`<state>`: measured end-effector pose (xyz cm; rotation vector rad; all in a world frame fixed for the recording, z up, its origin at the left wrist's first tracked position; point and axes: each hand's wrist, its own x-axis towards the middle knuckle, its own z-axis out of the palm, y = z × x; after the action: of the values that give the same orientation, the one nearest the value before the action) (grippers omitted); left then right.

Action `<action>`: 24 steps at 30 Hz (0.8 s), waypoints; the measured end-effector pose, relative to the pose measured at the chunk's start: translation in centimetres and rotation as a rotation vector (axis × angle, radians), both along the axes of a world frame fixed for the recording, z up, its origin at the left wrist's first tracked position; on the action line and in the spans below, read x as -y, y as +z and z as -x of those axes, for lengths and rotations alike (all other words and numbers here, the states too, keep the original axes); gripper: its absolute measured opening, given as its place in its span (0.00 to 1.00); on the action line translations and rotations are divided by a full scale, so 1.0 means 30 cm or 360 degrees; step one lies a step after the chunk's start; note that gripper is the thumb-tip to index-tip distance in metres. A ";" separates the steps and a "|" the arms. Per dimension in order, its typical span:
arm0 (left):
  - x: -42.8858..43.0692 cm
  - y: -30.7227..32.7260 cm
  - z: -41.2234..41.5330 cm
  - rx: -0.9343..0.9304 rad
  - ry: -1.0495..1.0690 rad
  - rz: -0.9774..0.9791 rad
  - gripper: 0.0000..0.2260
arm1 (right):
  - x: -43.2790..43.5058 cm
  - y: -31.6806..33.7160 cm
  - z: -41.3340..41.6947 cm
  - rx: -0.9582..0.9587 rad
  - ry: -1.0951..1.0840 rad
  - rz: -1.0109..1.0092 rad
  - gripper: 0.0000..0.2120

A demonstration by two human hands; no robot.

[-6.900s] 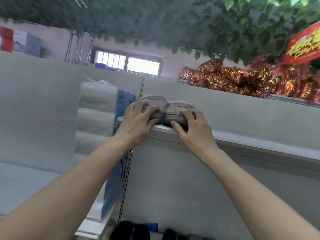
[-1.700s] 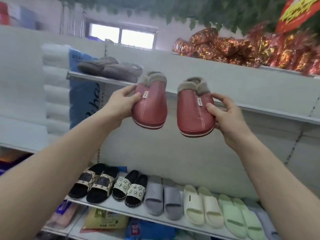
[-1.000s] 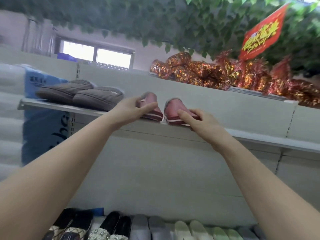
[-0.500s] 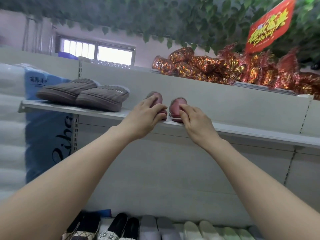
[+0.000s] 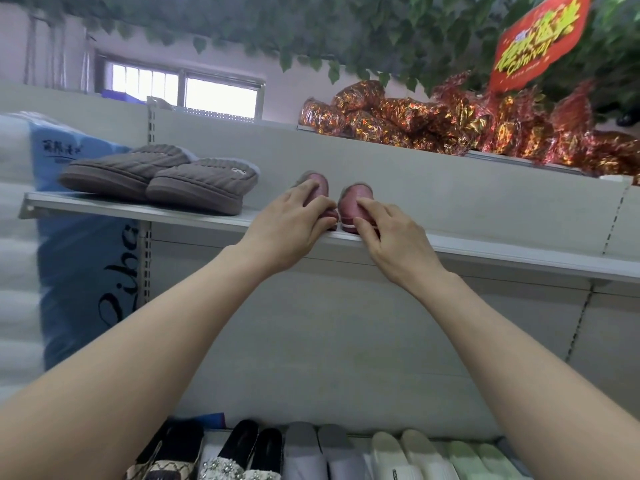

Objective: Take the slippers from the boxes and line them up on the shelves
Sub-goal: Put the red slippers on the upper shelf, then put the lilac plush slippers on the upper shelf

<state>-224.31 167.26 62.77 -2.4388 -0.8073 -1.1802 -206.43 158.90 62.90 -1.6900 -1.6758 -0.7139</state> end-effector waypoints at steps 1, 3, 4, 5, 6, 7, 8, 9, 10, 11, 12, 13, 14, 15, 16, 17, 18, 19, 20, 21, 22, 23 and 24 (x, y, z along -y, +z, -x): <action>0.004 -0.003 -0.001 0.0008 0.0005 -0.0015 0.17 | -0.001 -0.002 -0.005 0.0007 -0.0005 0.0002 0.20; 0.015 -0.006 -0.001 0.0027 0.0015 -0.0038 0.16 | 0.001 -0.007 -0.014 0.0024 -0.0010 0.0014 0.21; 0.024 -0.008 0.000 0.0031 0.0021 -0.0044 0.16 | 0.006 -0.011 -0.018 0.0045 -0.0008 0.0020 0.23; 0.035 -0.012 0.000 0.0034 0.0023 -0.0054 0.15 | 0.016 -0.016 -0.023 0.0073 -0.0003 0.0024 0.24; 0.047 -0.020 -0.001 0.0038 0.0025 -0.0082 0.15 | 0.028 -0.024 -0.029 0.0107 0.0008 0.0022 0.24; 0.059 -0.033 -0.003 0.0042 0.0032 -0.0127 0.15 | 0.045 -0.033 -0.037 0.0148 0.0023 0.0012 0.24; 0.076 -0.050 -0.005 0.0042 0.0045 -0.0184 0.15 | 0.065 -0.044 -0.047 0.0195 0.0042 -0.0007 0.23; 0.097 -0.069 -0.007 0.0038 0.0058 -0.0237 0.15 | 0.088 -0.057 -0.060 0.0240 0.0062 -0.0030 0.22; 0.124 -0.091 -0.011 0.0034 0.0069 -0.0265 0.15 | 0.115 -0.073 -0.076 0.0278 0.0080 -0.0054 0.22; 0.156 -0.115 -0.019 0.0034 0.0077 -0.0269 0.15 | 0.145 -0.091 -0.094 0.0318 0.0089 -0.0076 0.22; 0.192 -0.144 -0.029 0.0041 0.0080 -0.0256 0.16 | 0.179 -0.113 -0.116 0.0363 0.0094 -0.0097 0.22; 0.231 -0.177 -0.040 0.0059 0.0077 -0.0238 0.16 | 0.216 -0.140 -0.140 0.0411 0.0101 -0.0116 0.22; 0.273 -0.212 -0.052 0.0085 0.0071 -0.0221 0.16 | 0.255 -0.172 -0.166 0.0449 0.0115 -0.0134 0.22; 0.320 -0.252 -0.066 0.0110 0.0070 -0.0202 0.16 | 0.298 -0.210 -0.195 0.0469 0.0137 -0.0146 0.22; 0.370 -0.297 -0.082 0.0133 0.0077 -0.0175 0.15 | 0.344 -0.257 -0.226 0.0477 0.0160 -0.0157 0.21; 0.420 -0.348 -0.097 0.0151 0.0088 -0.0141 0.15 | 0.392 -0.312 -0.260 0.0475 0.0185 -0.0162 0.21; 0.473 -0.403 -0.112 0.0171 0.0097 -0.0105 0.15 | 0.444 -0.372 -0.295 0.0468 0.0210 -0.0159 0.20; 0.528 -0.464 -0.129 0.0190 0.0103 -0.0060 0.14 | 0.499 -0.439 -0.329 0.0452 0.0229 -0.0135 0.19; 0.585 -0.532 -0.146 0.0205 0.0112 -0.0006 0.14 | 0.558 -0.513 -0.364 0.0433 0.0240 -0.0088 0.19; 0.644 -0.609 -0.166 0.0213 0.0125 0.0063 0.14 | 0.619 -0.594 -0.398 0.0413 0.0253 -0.0022 0.18; 0.704 -0.690 -0.184 0.0211 0.0142 0.0139 0.14 | 0.682 -0.682 -0.432 0.0393 0.0268 0.0049 0.18; 0.764 -0.778 -0.201 0.0197 0.0156 0.0219 0.13 | 0.746 -0.776 -0.465 0.0361 0.0292 0.0116 0.17; 0.822 -0.873 -0.216 0.0178 0.0161 0.0310 0.13 | 0.812 -0.873 -0.495 0.0306 0.0321 0.0182 0.17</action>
<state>-217.82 142.59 36.58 -2.4670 -1.1133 -1.2618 -191.60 134.53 36.72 -1.5389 -2.0225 -0.7134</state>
